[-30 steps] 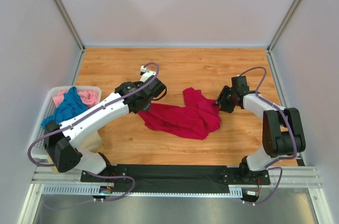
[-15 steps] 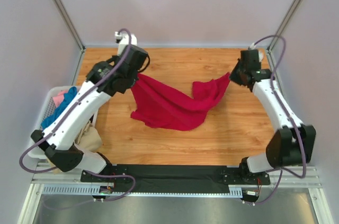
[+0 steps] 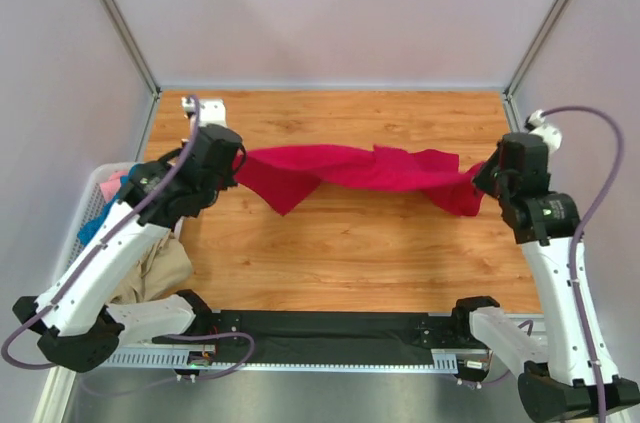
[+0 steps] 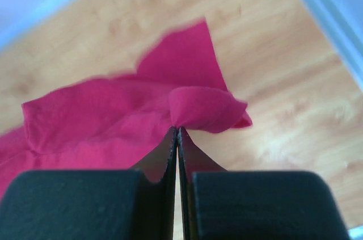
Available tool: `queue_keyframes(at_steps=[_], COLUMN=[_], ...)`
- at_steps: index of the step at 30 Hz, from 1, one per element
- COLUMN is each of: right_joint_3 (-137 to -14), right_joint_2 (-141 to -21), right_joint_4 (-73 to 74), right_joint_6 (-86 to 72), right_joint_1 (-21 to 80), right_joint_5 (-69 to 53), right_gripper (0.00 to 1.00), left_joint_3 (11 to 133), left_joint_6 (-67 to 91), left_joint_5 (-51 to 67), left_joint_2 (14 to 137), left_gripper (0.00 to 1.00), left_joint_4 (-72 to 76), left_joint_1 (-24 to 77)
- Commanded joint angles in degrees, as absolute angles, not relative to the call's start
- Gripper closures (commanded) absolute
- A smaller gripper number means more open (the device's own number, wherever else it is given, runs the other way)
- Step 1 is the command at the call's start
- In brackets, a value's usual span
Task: Fold and stack the t-shirts
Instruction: Flatten the tshirt out
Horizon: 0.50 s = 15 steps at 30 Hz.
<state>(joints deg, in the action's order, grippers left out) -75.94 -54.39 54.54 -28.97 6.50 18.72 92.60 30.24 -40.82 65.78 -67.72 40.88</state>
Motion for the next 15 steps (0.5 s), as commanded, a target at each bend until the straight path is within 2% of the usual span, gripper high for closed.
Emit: queue_keyframes(at_steps=[1,4,5,8,10,12,15], right_joint_3=[-62.4,-50.9,-49.3,-47.7,-50.1,-51.9,-58.1], right_joint_2=[-50.9,-47.0,-46.7,-47.4,-50.2,-55.7,-66.7], right_joint_4=[58.2,57.2,57.3,57.0,53.8,48.5,46.0], right_joint_6=[-33.6,-36.9,-37.6,-38.3,-36.6,-34.5,-32.9], right_joint_1=[6.3,6.3,6.2,6.2,6.3,6.3,7.8], right_joint_5=[12.4,7.6,7.3,8.6,7.0,2.3,1.7], right_gripper=[1.0,0.96,0.84,0.64,0.58,0.57,0.57], left_joint_3=[76.8,62.6,60.0,53.8,51.8,50.9,50.5], left_joint_6=[34.2,36.7,37.3,38.5,38.9,39.0,38.8], left_joint_5=[-30.2,-23.8,-22.9,-22.2,-22.1,-21.9,-21.6], left_joint_2=[62.4,59.6,59.5,60.1,60.5,60.0,58.9], left_gripper=[1.0,1.0,1.0,1.0,1.0,1.0,1.0], left_joint_4=[-63.3,-57.8,-56.5,-55.6,-55.5,-54.8,-54.0], left_joint_1=[40.9,41.0,40.9,40.9,40.9,40.9,40.9])
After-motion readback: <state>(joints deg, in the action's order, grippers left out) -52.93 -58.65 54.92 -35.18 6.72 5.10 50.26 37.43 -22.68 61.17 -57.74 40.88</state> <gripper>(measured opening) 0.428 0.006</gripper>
